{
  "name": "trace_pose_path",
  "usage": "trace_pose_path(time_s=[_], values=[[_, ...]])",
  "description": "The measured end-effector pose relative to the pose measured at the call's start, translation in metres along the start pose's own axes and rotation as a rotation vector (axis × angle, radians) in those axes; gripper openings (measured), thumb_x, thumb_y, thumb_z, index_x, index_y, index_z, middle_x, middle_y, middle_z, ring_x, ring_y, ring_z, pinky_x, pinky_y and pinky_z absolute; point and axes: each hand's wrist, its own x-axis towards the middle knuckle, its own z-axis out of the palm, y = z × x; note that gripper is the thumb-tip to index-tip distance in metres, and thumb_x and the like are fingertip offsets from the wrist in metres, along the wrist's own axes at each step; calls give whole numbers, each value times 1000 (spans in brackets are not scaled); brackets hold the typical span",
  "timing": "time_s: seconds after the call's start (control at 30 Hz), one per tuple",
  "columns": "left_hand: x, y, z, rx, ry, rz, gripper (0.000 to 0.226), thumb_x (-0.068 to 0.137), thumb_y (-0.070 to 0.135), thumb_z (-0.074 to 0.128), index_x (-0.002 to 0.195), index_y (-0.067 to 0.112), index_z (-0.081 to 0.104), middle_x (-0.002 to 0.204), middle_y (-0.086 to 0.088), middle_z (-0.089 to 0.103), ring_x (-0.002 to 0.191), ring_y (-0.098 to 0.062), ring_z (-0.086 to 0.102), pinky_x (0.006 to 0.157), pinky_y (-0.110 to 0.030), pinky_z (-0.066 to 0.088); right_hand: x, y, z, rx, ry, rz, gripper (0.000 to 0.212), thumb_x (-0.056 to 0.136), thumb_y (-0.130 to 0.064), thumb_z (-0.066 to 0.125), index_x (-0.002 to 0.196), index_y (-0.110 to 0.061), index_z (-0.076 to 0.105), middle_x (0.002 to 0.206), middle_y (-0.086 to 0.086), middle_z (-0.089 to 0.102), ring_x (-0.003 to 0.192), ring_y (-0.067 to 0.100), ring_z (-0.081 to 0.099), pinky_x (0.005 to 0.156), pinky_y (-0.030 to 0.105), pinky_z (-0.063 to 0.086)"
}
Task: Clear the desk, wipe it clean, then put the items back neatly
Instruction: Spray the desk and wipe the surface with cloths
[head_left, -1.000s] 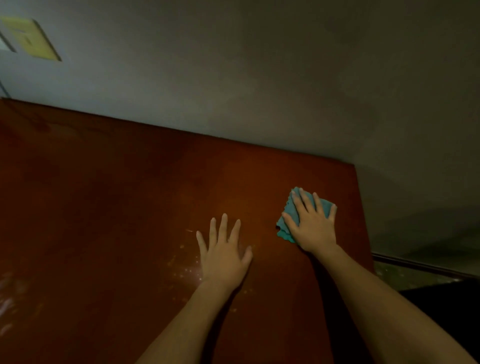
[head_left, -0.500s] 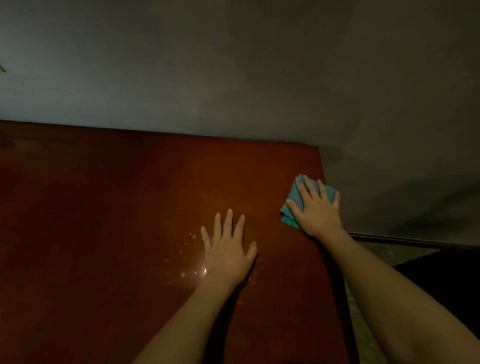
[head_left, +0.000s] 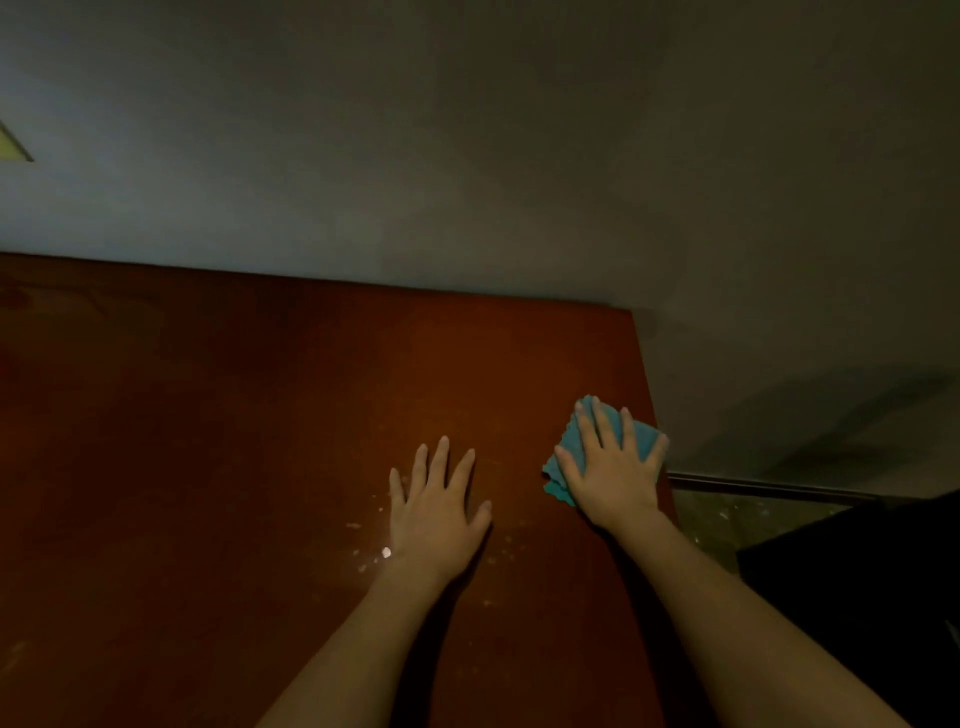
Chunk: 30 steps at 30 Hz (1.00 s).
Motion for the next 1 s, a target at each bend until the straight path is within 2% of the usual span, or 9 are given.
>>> trace_pose_path(time_s=[0.13,0.27,0.6,1.0], values=[[-8,-38,-9,-11,8,-41,64,96,56,26,150,35,-2,159,2,-14,145,-20,-17,115,-47,-9,0,-41,1,-13,-9,-55,66,97,-57,12,150,-28,-13,159,-7,-16,146,26,-15,109,64,-7],[-11,-88,-22,-31,46,-92,65,97,56,26,151,34,-1,159,1,-13,145,-20,-15,115,-46,-8,8,-109,5,-26,-5,-139,66,96,-60,8,150,-29,-11,159,-6,-14,146,26,-15,109,64,-9],[-32,-266,-62,-95,111,-328,67,95,59,29,150,34,0,159,2,-10,146,-20,-12,116,-47,-6,35,-317,17,-77,6,-417,67,96,-59,13,151,-28,-8,160,-5,-11,146,27,-13,109,64,-8],[-58,-474,-109,-138,175,-513,68,94,59,32,151,34,5,160,3,-5,147,-20,-8,118,-47,-1,50,-573,35,-136,-11,-622,67,95,-61,11,150,-30,-12,159,-6,-14,146,28,-12,109,68,-5]])
